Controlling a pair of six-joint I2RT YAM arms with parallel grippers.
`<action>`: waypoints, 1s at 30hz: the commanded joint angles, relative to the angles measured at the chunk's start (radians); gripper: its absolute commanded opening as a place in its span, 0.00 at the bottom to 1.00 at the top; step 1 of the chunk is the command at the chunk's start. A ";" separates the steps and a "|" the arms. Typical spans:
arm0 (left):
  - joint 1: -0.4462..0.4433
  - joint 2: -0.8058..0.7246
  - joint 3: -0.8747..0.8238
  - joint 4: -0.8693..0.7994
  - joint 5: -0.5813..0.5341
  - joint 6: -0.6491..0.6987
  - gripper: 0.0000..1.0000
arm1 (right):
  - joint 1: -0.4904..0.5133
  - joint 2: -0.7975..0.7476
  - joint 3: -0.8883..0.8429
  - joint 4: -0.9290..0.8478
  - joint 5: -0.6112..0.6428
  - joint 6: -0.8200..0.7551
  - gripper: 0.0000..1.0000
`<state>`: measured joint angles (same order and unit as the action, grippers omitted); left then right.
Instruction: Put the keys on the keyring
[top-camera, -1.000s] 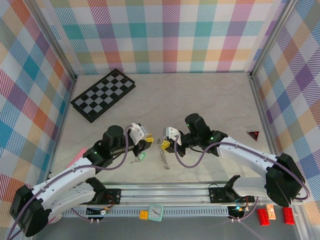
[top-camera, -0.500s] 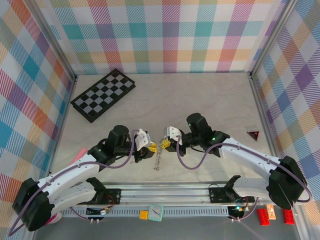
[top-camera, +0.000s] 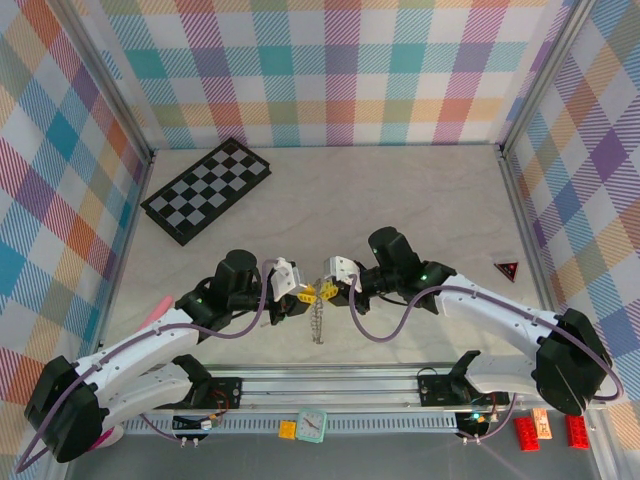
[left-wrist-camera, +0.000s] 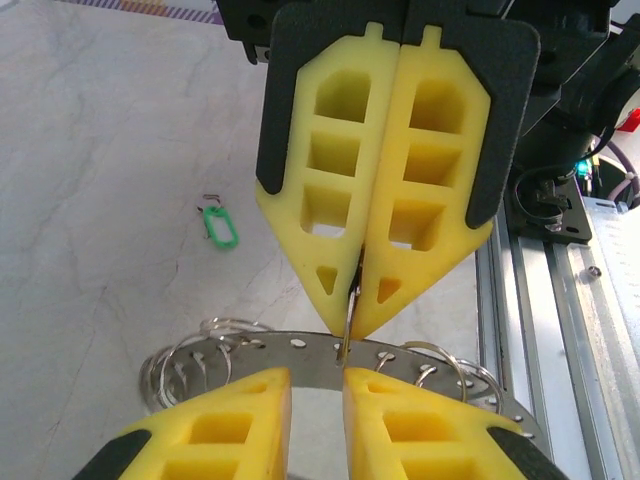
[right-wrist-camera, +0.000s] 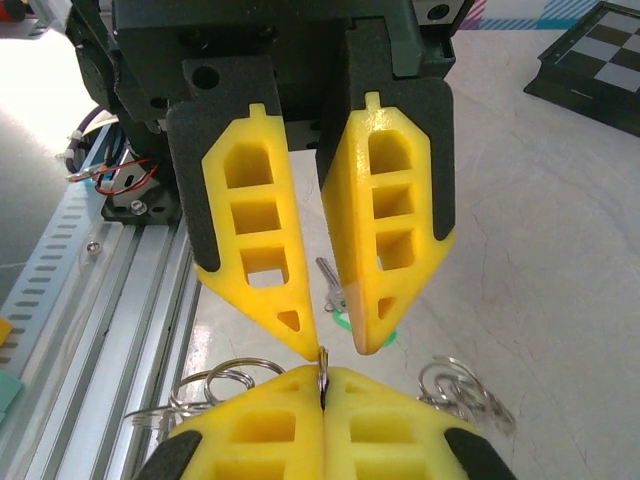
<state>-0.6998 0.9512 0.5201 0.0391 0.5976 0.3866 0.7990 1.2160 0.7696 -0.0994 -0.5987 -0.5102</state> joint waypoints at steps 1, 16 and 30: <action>-0.013 0.000 -0.003 0.030 0.048 0.017 0.20 | 0.009 0.005 0.042 0.009 -0.023 -0.022 0.00; -0.013 0.011 -0.002 0.023 0.068 0.027 0.11 | 0.031 0.029 0.049 0.034 -0.024 -0.014 0.00; -0.015 -0.031 -0.044 0.062 -0.015 0.048 0.00 | 0.031 0.072 0.061 -0.004 -0.065 -0.043 0.16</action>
<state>-0.7002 0.9443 0.4965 0.0177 0.6006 0.4133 0.8188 1.3006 0.7986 -0.0959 -0.6102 -0.5140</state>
